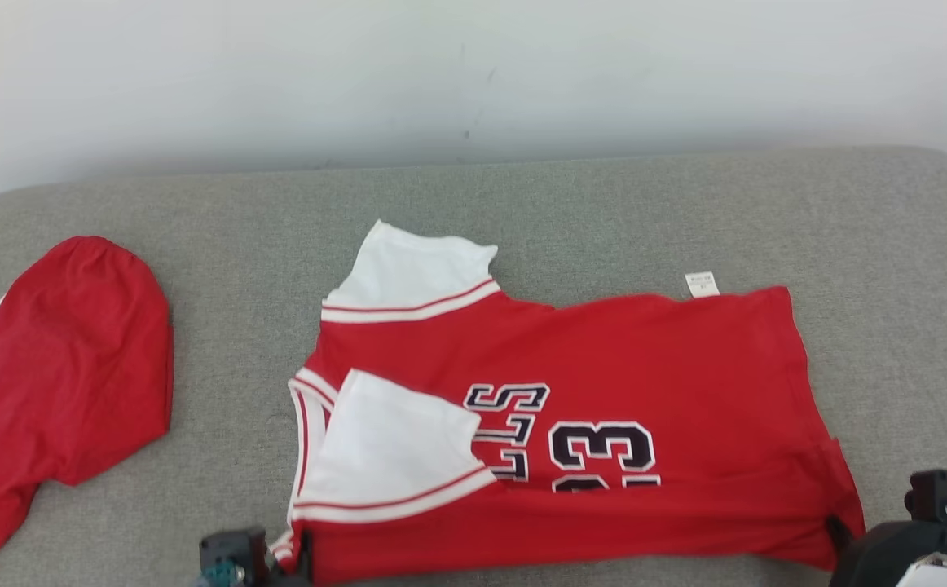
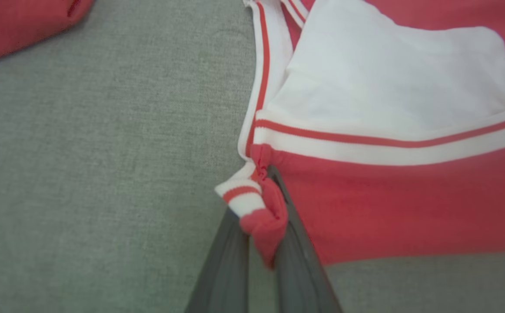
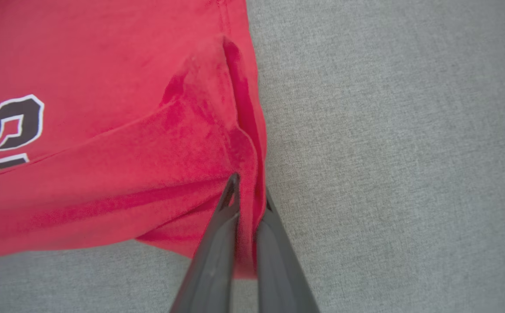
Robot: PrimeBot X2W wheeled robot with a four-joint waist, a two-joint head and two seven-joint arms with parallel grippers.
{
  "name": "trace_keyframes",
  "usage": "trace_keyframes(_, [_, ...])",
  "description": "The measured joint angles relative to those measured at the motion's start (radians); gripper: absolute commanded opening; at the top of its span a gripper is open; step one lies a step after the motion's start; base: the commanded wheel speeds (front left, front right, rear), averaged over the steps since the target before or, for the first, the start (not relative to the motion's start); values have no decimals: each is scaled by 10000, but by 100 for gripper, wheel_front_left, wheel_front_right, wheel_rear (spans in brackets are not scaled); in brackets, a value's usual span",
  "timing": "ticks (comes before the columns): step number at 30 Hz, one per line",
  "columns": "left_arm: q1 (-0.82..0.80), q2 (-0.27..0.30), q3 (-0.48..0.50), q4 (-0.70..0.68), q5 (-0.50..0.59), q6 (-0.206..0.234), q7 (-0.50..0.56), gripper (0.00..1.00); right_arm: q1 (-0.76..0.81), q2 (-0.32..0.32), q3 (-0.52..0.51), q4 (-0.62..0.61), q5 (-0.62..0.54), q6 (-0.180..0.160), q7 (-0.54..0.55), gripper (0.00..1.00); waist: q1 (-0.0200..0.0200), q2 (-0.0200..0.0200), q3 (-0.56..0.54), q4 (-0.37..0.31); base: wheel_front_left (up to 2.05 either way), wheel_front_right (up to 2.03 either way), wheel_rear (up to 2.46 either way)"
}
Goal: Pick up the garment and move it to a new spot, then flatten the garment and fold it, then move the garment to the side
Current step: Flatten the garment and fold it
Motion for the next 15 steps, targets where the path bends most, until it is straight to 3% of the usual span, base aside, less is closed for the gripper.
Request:
trace_keyframes(4, [902,59,-46,-869,-198,203,357,2,307,-10,-98,132,40,0,-8,0,-1,0,-95,-26,0,0,0])
trace_keyframes(5, [1017,75,-48,-980,-222,224,395,58,306,-13,-98,232,42,0,-10,26,0,0,-84,-24,0,0,0])
trace_keyframes(6, [1093,100,-36,-1074,-224,267,391,100,303,-12,-90,330,42,0,-29,47,0,0,-74,-21,0,0,0])
trace_keyframes(7, [1148,109,-27,-1145,-232,316,395,100,298,-10,-96,426,63,0,-79,100,0,0,-71,-15,0,0,0])
trace_keyframes(15, [999,679,211,-1910,-221,476,738,100,-189,-25,-583,322,123,-8,-12,100,0,0,-45,19,0,0,0])
